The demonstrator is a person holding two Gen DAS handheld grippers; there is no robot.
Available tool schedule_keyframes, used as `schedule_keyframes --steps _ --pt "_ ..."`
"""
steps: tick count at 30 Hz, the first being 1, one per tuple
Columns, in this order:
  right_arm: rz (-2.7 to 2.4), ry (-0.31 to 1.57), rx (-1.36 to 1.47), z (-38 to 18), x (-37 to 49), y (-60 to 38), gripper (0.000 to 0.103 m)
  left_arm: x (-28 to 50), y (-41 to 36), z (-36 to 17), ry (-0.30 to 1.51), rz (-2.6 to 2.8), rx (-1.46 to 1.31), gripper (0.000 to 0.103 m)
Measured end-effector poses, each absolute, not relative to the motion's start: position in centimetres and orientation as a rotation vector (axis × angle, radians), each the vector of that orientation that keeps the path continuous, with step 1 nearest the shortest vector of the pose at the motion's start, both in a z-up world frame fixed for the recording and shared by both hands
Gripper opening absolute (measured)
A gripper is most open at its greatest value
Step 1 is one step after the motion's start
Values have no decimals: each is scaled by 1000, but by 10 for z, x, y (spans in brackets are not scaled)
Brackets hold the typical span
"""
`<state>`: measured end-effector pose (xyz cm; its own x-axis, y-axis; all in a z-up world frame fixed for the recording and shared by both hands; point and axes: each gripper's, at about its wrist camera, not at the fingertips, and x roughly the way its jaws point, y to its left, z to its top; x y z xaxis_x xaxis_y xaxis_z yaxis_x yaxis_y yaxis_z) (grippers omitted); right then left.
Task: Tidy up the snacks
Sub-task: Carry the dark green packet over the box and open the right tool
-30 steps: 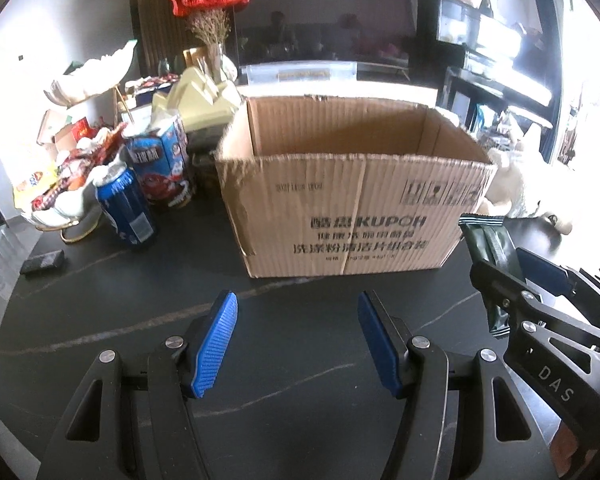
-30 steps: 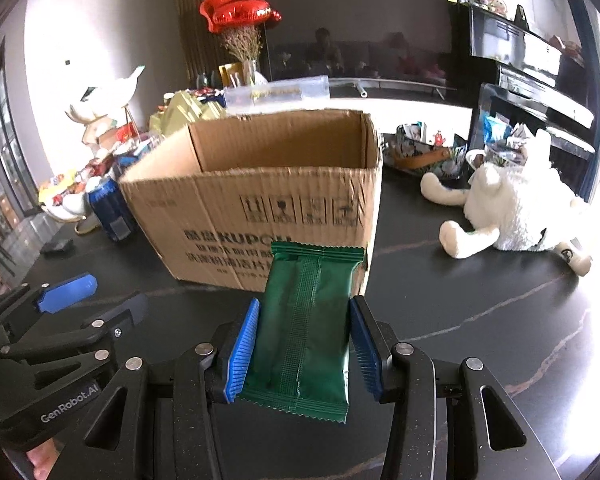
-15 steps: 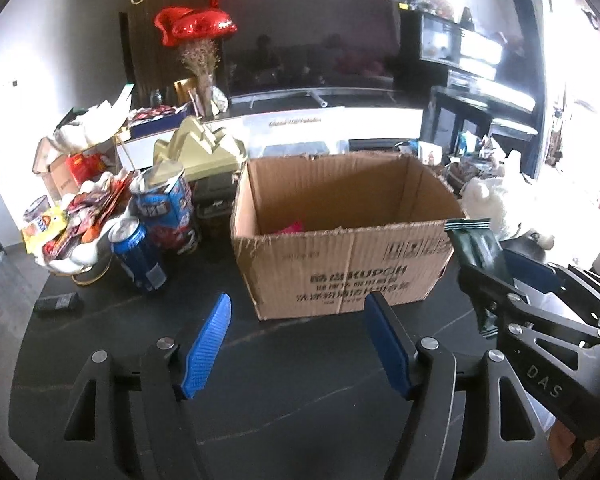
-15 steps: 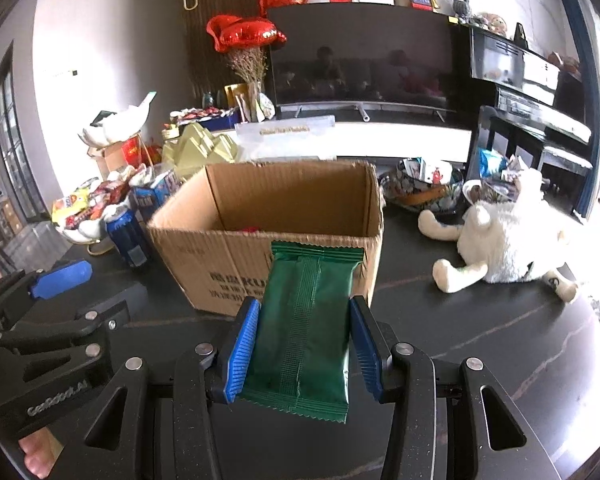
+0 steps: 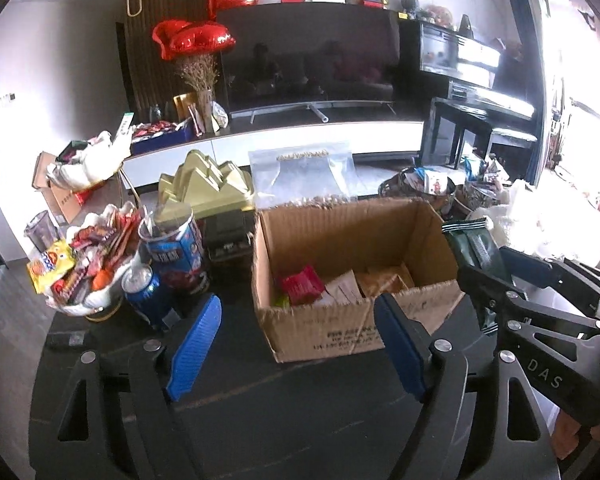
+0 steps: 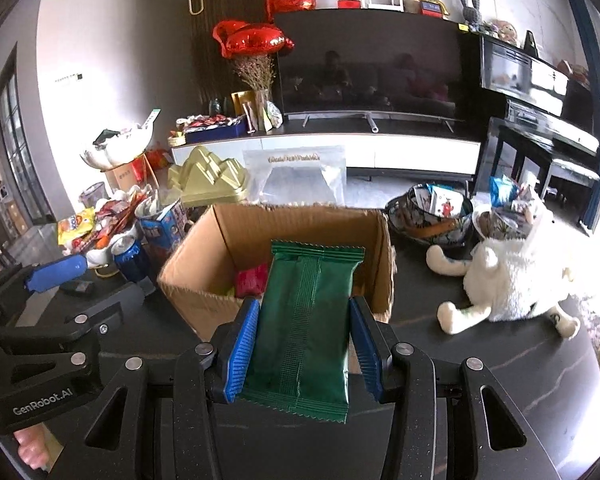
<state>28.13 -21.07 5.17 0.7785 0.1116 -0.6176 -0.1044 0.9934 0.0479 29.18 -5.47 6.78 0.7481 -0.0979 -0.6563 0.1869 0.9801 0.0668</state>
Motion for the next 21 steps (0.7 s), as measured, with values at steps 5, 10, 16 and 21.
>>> schedule_keyframes --steps 5,10,16,21 --pt "111 684 0 61 301 -210 47 315 -55 73 736 -156 129 80" --pt "108 711 -2 65 322 -211 47 335 -53 73 754 -136 128 83" --pt "112 736 4 59 345 -212 47 354 -53 70 755 -123 140 85" --pt "105 748 -12 54 368 -211 47 371 -50 65 766 -102 137 87"
